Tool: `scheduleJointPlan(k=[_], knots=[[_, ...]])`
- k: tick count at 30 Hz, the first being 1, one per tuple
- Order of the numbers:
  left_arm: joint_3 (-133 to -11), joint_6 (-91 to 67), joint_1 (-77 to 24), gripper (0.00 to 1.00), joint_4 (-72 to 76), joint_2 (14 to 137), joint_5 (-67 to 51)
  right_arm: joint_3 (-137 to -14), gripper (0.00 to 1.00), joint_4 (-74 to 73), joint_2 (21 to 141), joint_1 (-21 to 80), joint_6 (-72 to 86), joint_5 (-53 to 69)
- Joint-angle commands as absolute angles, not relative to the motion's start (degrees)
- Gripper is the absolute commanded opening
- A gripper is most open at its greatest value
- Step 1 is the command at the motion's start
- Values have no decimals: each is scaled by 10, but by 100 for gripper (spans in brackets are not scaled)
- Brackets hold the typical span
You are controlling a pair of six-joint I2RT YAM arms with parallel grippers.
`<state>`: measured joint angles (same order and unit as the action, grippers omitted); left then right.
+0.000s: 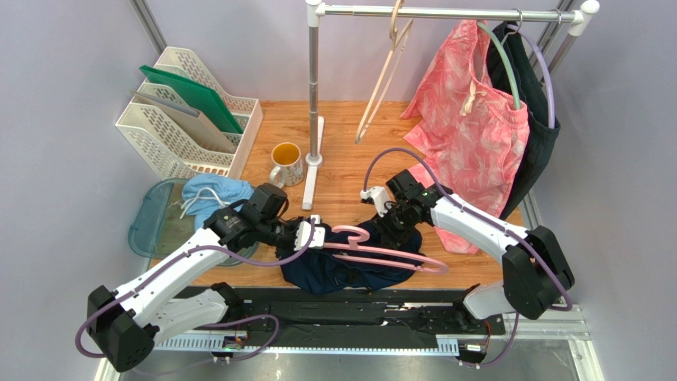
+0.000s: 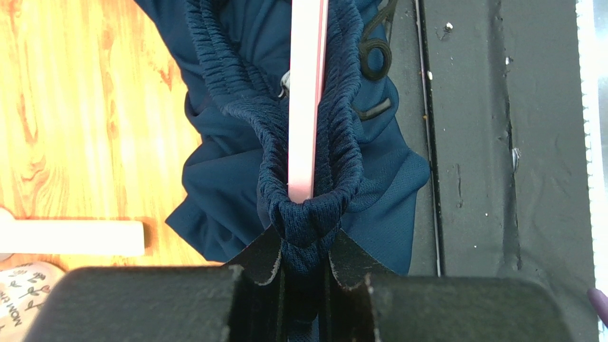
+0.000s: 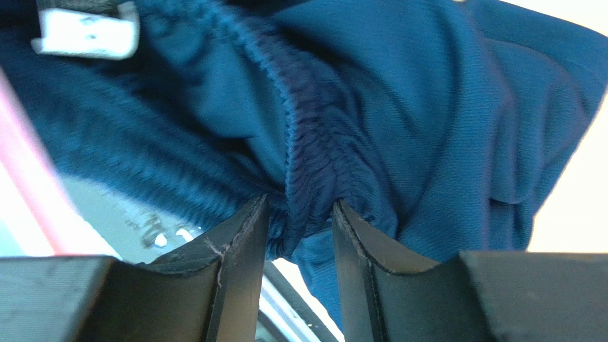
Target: Place the shorts on the hanger
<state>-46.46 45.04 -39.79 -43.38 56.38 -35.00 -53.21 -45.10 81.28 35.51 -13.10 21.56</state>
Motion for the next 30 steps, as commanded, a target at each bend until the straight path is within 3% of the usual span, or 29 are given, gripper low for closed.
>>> scheduleJointPlan(k=[1,5,7,8,9,30], knots=[[-470,432,-401,0,-404,535,-361,-538,42,-410,811,358,-114,162],[-462,413,-402,0,-396,527,-353,-527,38,-396,819,359,-101,147],[-463,403,-401,0,-395,526,-348,-524,25,-394,825,358,-103,132],[-465,397,-402,0,-398,524,-345,-527,8,-403,824,359,-112,128],[-465,396,-399,0,-403,522,-338,-531,0,-409,823,356,-114,124],[-435,424,-272,0,-507,453,-201,-580,0,-596,697,104,-270,113]])
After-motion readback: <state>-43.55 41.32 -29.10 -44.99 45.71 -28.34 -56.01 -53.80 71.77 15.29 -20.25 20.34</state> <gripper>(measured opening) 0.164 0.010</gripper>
